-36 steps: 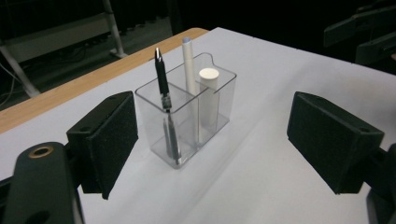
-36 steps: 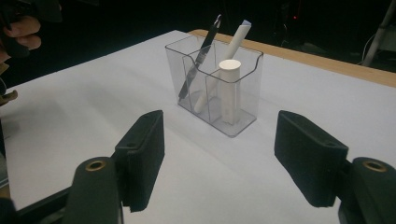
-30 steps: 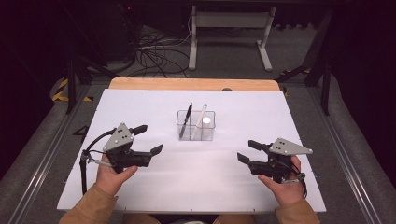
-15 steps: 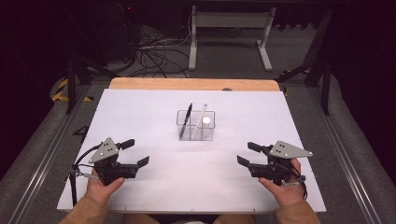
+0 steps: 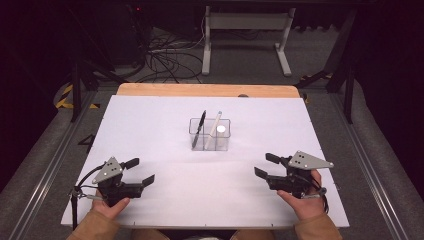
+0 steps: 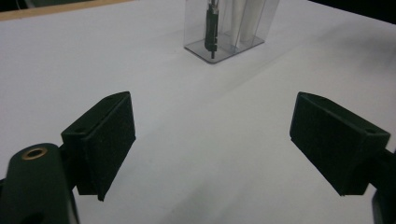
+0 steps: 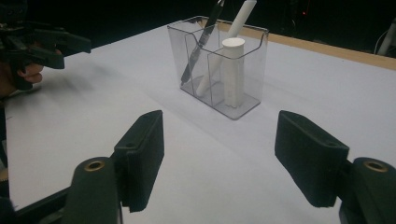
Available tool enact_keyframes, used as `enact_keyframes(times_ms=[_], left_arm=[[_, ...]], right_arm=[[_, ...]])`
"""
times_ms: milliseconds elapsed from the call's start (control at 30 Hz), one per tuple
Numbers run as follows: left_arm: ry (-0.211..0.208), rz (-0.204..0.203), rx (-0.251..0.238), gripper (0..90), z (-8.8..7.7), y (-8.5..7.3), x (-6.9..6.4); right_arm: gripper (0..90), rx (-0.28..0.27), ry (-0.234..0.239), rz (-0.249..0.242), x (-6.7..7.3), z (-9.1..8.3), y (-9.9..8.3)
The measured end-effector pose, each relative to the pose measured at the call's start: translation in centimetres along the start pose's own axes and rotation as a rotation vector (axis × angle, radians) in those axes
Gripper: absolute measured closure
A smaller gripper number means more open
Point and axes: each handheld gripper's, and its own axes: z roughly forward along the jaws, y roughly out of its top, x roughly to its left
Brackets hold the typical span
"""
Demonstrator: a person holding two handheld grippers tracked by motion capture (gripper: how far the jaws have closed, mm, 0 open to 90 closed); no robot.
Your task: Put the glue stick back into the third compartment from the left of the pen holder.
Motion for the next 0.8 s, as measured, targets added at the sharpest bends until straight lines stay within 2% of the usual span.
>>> enact_keyframes(times_ms=[33, 100, 200, 367, 500, 800], left_arm=[[0.011, 0.021, 0.005, 15.2, 0.06, 0.19, 0.03], [0.016, 0.031, 0.0, 15.0, 0.07, 0.34, -0.12], [0.004, 0.002, 0.003, 14.6, 0.01, 0.38, -0.2], [0.01, -0.014, -0.02, 14.4, -0.35, 0.45, 0.02], [0.019, 0.0, -0.026, 14.4, -0.48, 0.49, 0.06], [0.021, -0.006, -0.033, 14.2, -0.55, 0.44, 0.11]], right_arm=[[34.0, 0.003, 0.0, 0.0, -0.01, 0.04, -0.02], [34.0, 0.01, 0.001, 0.003, 0.02, 0.18, -0.1], [34.0, 0.013, 0.004, -0.001, 0.07, 0.29, -0.14], [34.0, 0.012, 0.006, 0.003, 0.1, 0.34, -0.15], [34.0, 0.013, 0.007, 0.0, 0.05, 0.35, -0.17], [34.0, 0.013, 0.003, 0.001, 0.01, 0.36, -0.17]])
